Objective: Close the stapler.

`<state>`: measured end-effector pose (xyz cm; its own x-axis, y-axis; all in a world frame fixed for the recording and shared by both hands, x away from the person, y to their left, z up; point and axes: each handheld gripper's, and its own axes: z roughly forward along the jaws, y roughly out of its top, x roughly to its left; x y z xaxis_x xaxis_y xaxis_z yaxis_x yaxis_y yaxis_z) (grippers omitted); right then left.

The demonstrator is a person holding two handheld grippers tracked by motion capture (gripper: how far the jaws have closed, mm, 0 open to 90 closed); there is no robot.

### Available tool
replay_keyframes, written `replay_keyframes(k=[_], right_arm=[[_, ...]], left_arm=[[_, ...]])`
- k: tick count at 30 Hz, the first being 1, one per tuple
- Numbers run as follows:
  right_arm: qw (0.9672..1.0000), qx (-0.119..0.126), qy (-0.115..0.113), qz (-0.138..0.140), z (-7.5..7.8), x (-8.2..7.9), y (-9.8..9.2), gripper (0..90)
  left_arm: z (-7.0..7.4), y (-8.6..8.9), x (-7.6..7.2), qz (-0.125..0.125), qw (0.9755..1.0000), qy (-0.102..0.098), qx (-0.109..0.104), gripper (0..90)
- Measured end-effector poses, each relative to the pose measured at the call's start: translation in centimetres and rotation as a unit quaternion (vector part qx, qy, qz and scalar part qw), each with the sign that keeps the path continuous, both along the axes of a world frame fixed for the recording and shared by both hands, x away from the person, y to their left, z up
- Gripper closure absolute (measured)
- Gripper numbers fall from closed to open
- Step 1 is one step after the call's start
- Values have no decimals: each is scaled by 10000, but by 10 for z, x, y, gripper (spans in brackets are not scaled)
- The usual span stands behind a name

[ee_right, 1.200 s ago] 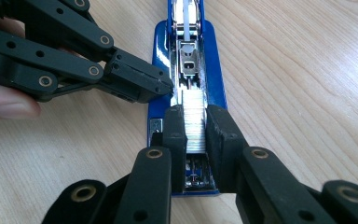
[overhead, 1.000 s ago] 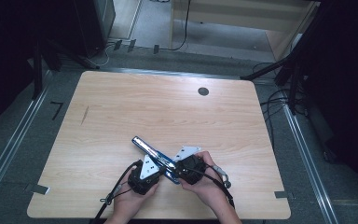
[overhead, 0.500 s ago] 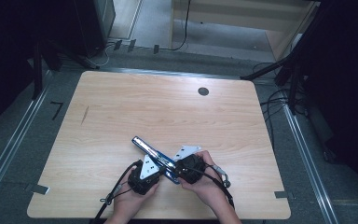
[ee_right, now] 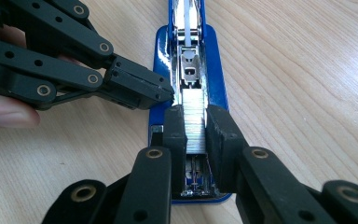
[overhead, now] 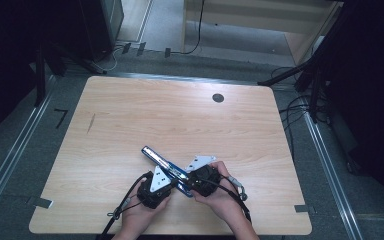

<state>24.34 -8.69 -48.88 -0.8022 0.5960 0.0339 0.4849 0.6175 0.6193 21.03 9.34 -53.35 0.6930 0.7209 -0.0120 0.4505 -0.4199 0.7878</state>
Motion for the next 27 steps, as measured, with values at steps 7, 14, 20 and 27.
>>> replay_keyframes(k=[7, 14, 20, 27], right_arm=[[10000, -34, -61, 33, 0, 0, 1, 800], [10000, -28, -62, 21, 0, -1, 1, 800], [10000, -14, -61, 29, 0, 0, 0, 800], [10000, 41, 7, -8, 0, 2, 0, 792]], left_arm=[[0, 0, 0, -1, 10000, 5, -1, 900], [0, 0, 0, -1, 10000, 0, 0, 900], [0, 0, 0, -6, 10000, -3, 1, 900], [0, 0, 0, -1, 10000, 0, 1, 900]])
